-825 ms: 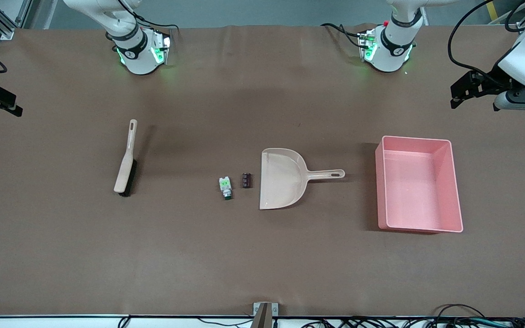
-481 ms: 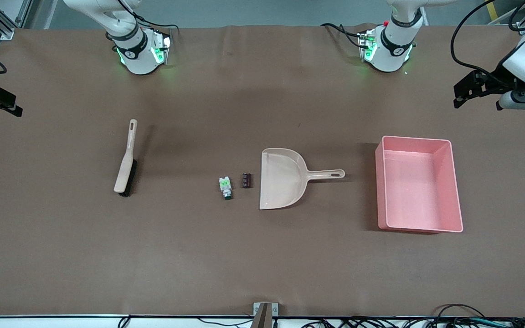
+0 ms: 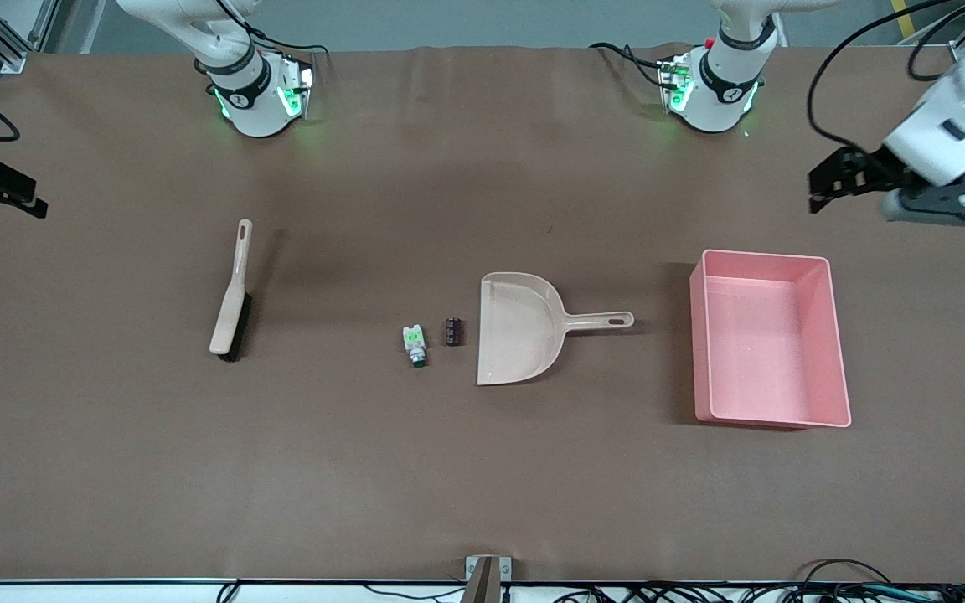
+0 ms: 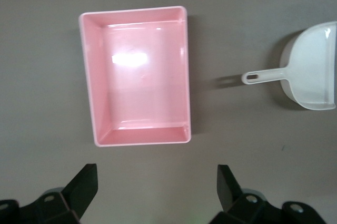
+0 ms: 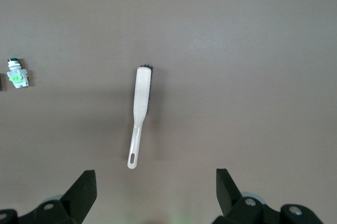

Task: Clean e-waste and dump in bin
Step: 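Reach the left gripper to the dustpan handle while the right gripper reaches the brush, then grasp the dustpan handle with the left gripper while the right gripper grasps the brush, then lift the brush with the right gripper and move it behind the switch and capacitor, then sweep the switch and capacitor into the dustpan with the right gripper's brush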

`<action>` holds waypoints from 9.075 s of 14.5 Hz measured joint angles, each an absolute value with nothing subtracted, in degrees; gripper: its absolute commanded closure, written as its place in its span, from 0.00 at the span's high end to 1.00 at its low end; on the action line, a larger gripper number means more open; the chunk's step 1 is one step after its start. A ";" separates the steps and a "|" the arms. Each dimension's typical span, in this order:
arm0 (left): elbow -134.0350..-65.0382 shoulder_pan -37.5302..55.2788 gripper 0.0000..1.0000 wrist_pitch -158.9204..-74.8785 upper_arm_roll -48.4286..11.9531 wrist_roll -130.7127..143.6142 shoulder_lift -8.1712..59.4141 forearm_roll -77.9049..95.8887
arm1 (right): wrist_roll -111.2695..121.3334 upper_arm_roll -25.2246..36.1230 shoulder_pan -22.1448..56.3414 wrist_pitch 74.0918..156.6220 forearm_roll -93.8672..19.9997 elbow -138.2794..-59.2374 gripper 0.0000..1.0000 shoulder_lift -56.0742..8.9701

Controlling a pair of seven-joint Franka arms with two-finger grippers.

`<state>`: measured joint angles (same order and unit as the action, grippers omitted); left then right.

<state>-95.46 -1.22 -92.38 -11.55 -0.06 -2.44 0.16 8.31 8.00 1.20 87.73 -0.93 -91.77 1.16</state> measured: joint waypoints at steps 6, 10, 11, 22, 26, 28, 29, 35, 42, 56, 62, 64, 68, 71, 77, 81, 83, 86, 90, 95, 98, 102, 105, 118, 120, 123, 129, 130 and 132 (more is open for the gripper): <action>-95.94 -0.46 1.00 -103.72 -22.17 -0.56 6.81 -0.08 | 8.32 7.60 1.44 103.19 -0.95 -107.28 1.00 0.68; -96.65 0.48 1.00 -107.87 -28.31 -1.83 11.75 -4.97 | 7.41 7.29 3.15 119.18 -1.00 -119.92 1.00 0.62; -96.86 1.08 1.00 -108.92 -29.29 -2.53 13.15 -6.32 | 6.38 7.27 3.85 123.32 -1.00 -123.37 1.00 0.56; -98.27 7.16 0.91 -121.84 -30.52 -19.39 28.52 -19.47 | -4.12 7.17 8.46 153.30 -1.00 -142.69 1.00 -5.57; -98.29 7.15 0.86 -122.54 -30.52 -28.58 30.59 -21.32 | -8.29 7.10 11.93 158.22 -1.00 -142.85 1.00 -9.15; -98.42 7.22 0.83 -122.69 -30.53 -31.52 31.36 -22.06 | -8.30 7.31 11.84 160.10 -1.00 -142.91 1.00 -10.73; -98.53 7.24 0.83 -123.24 -30.53 -32.37 31.92 -23.38 | -8.11 7.42 11.67 160.46 -1.00 -142.92 1.00 -11.18; -98.85 8.58 0.80 -126.18 -30.61 -32.94 35.44 -27.27 | -4.98 7.83 8.83 160.64 -0.98 -143.35 0.99 -11.36; -99.10 9.49 0.80 -125.57 -30.61 -32.94 36.61 -27.77 | -4.97 7.39 8.92 160.74 -0.97 -143.86 0.80 -11.36; -99.07 9.58 0.71 -125.32 -30.41 -32.76 38.03 -28.91 | -4.96 7.21 9.62 160.24 -0.96 -144.16 0.01 -11.40; -98.41 9.58 0.64 -125.32 -30.37 -32.58 38.83 -30.76 | -5.19 7.00 14.27 151.66 -0.99 -139.75 0.01 -11.37; -98.29 9.57 0.60 -125.32 -30.35 -32.13 39.26 -32.14 | -6.24 6.94 15.54 151.15 -1.01 -138.88 0.01 -11.38; -97.80 9.57 0.53 -125.32 -30.35 -31.99 39.61 -32.29 | -12.77 6.83 19.98 151.13 -1.01 -137.39 0.01 -11.38; -97.37 9.57 0.45 -125.32 -30.34 -31.99 39.95 -32.40 | -18.12 6.68 25.26 150.67 -1.02 -135.45 0.01 -11.91; -97.14 10.22 0.30 -125.33 -30.36 -31.99 40.25 -32.48 | -26.40 6.62 30.92 145.78 -1.04 -125.23 0.01 -20.37; -97.06 10.29 0.21 -125.33 -30.36 -31.99 40.27 -34.26 | -29.62 6.61 33.45 143.84 -3.63 -119.72 0.01 -24.26; -97.00 10.31 0.19 -125.33 -30.36 -31.99 40.27 -34.67 | -29.85 6.60 34.92 143.67 -5.43 -118.49 0.01 -25.18; -96.98 10.32 0.16 -125.33 -30.36 -31.99 40.27 -34.73 | -30.10 6.17 36.36 143.41 -6.33 -117.13 0.01 -26.12; -96.96 10.60 0.13 -125.33 -30.36 -32.01 40.27 -34.92 | -32.66 5.88 38.18 143.33 -7.84 -115.77 0.01 -27.00; -96.95 11.33 0.10 -125.28 -30.36 -32.01 40.29 -34.94 | -37.35 5.81 40.42 143.21 -8.35 -112.65 0.01 -29.58; -96.91 11.86 0.09 -124.91 -30.30 -32.02 40.29 -34.94 | -37.80 5.70 40.96 143.14 -10.06 -110.73 0.01 -30.96; -95.69 13.73 0.08 -123.03 -29.44 -31.89 40.55 -34.94 | -37.83 4.50 41.01 143.11 -12.18 -108.66 0.01 -31.87; -94.41 14.28 0.08 -121.67 -29.29 -31.86 41.26 -34.94 | -37.86 3.48 41.04 143.11 -12.52 -107.91 0.01 -32.17; -91.31 17.14 0.08 -118.94 -28.43 -28.92 42.80 -34.95 | -33.49 1.23 43.00 143.15 -12.52 -104.90 0.01 -34.45; -90.79 17.72 0.08 -118.49 -28.15 -28.10 43.03 -34.97 | -32.99 1.22 43.63 143.21 -12.52 -104.55 0.01 -34.55; -90.25 18.08 0.07 -117.97 -28.01 -27.76 43.28 -35.01 | -32.80 1.22 43.87 143.21 -12.52 -104.24 0.01 -34.64; -90.14 18.17 0.07 -117.92 -28.01 -27.26 43.36 -35.01 | -32.60 1.14 44.59 143.26 -12.52 -103.25 0.01 -34.74; -90.13 18.17 0.07 -117.92 -28.01 -27.24 43.37 -35.01 | -32.60 1.14 44.83 143.26 -12.52 -103.10 0.01 -34.74; -90.12 18.17 0.07 -117.92 -28.01 -27.23 43.38 -35.01 | -32.60 1.10 45.14 143.26 -12.52 -102.90 0.01 -34.75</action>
